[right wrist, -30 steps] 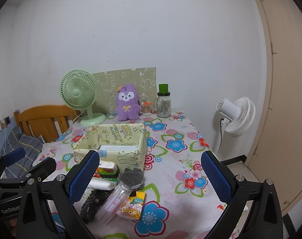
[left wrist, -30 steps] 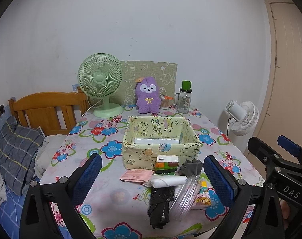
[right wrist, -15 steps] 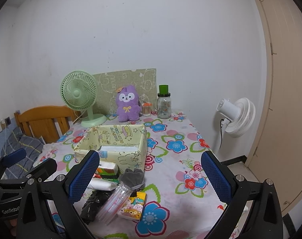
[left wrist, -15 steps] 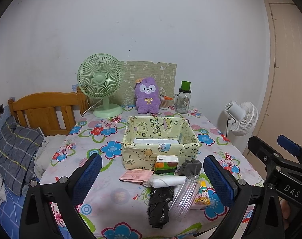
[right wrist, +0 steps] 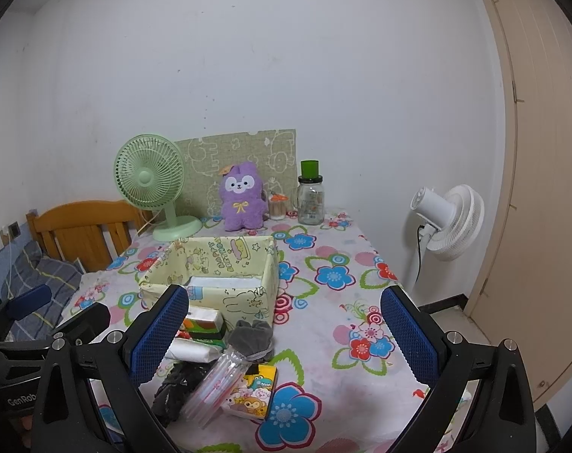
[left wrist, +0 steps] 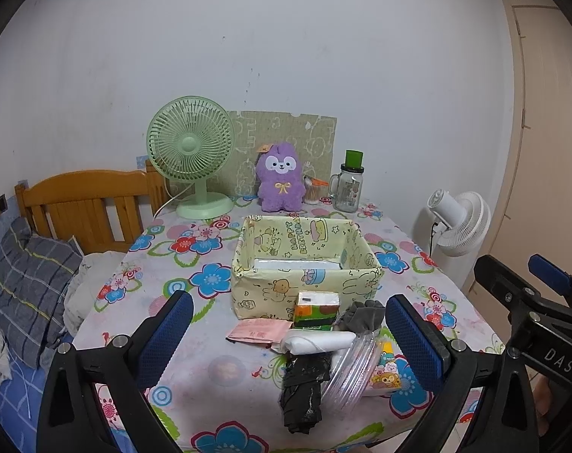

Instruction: Organize soft objects

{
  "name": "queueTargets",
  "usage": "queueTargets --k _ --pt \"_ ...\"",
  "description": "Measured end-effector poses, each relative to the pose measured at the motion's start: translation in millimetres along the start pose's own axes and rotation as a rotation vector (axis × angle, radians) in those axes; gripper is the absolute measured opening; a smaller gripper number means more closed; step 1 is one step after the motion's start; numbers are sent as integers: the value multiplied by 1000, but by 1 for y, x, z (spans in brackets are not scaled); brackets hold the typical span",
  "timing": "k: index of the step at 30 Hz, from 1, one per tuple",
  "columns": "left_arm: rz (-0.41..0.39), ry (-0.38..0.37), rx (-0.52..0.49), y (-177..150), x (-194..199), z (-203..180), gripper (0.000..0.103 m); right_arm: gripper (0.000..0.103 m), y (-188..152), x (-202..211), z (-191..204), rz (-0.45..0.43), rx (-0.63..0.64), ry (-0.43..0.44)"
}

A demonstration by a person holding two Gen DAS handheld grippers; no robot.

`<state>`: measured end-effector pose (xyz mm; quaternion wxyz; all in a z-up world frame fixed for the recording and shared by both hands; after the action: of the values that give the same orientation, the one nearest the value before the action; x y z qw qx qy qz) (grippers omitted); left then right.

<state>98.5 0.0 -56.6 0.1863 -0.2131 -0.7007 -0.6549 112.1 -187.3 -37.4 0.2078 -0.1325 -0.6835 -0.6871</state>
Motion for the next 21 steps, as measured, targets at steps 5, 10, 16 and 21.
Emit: queueTargets --k 5,10,16,21 --pt "-14 0 9 0 0 1 102 102 -2 -5 -1 5 -12 4" --pt "-7 6 9 -4 -3 2 102 102 -5 -9 0 12 -12 -1" --pt "15 14 12 -9 -13 6 102 102 -9 -15 1 18 -14 -11" --pt "29 31 7 -13 -23 6 101 99 -16 -25 2 32 -13 -36"
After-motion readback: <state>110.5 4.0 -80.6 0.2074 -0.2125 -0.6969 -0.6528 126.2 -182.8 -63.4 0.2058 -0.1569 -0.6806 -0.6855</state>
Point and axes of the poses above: each gripper's, at about its wrist camera, not at the fingertips, and x roughly against the way its jaws point, z to its left, y to its top, the point moved 9 cm from there along -x, roughly the way its jaws point, and after that the axes turned 5 degrees about z, right-handed, at the moved point
